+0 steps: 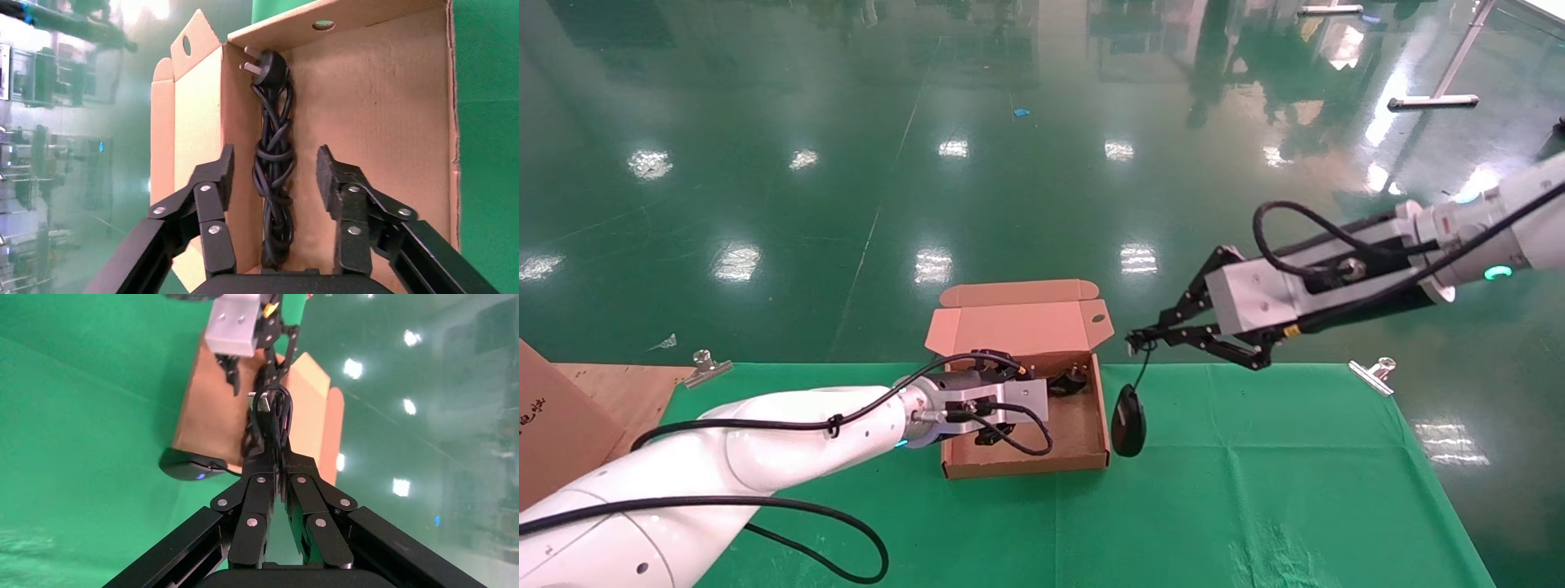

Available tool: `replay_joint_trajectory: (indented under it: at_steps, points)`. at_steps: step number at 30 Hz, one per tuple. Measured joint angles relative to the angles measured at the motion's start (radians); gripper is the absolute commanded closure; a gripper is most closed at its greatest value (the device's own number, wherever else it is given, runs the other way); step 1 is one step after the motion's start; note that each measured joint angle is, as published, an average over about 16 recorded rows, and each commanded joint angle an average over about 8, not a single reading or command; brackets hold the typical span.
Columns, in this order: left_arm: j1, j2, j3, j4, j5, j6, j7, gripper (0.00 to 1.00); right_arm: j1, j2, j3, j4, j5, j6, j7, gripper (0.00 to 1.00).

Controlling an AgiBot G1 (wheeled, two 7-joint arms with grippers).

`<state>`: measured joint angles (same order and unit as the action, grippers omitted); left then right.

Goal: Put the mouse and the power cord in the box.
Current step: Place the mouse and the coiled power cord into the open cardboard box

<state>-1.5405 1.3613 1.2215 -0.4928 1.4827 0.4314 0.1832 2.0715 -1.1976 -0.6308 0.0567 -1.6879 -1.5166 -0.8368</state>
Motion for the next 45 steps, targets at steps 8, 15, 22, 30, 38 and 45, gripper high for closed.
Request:
replay_joint_trajectory:
  at_steps: [8, 15, 22, 30, 38, 45]
  points:
    - [-0.055, -0.077, -0.063, -0.006, -0.148, 0.120, 0.059, 0.00, 0.021, -0.074, -0.010, 0.015, -0.014, 0.054, 0.001, 1.00]
    - [-0.082, -0.247, -0.175, -0.057, -0.345, 0.391, 0.170, 0.00, -0.015, -0.142, -0.042, 0.088, -0.032, 0.139, 0.032, 1.00]
    - [-0.067, -0.427, -0.283, -0.075, -0.527, 0.659, 0.325, 0.00, -0.119, -0.176, -0.122, 0.266, -0.008, 0.270, 0.130, 1.00]
    - [-0.047, -0.533, -0.340, -0.042, -0.609, 0.789, 0.443, 0.00, -0.258, -0.181, -0.294, 0.489, 0.062, 0.504, 0.277, 1.00]
    - [-0.049, -0.560, -0.344, -0.033, -0.609, 0.802, 0.468, 0.00, -0.343, -0.179, -0.477, 0.561, 0.106, 0.712, 0.384, 0.58]
    - [-0.048, -0.565, -0.345, -0.034, -0.611, 0.805, 0.469, 0.00, -0.370, -0.178, -0.562, 0.548, 0.116, 0.787, 0.429, 0.00]
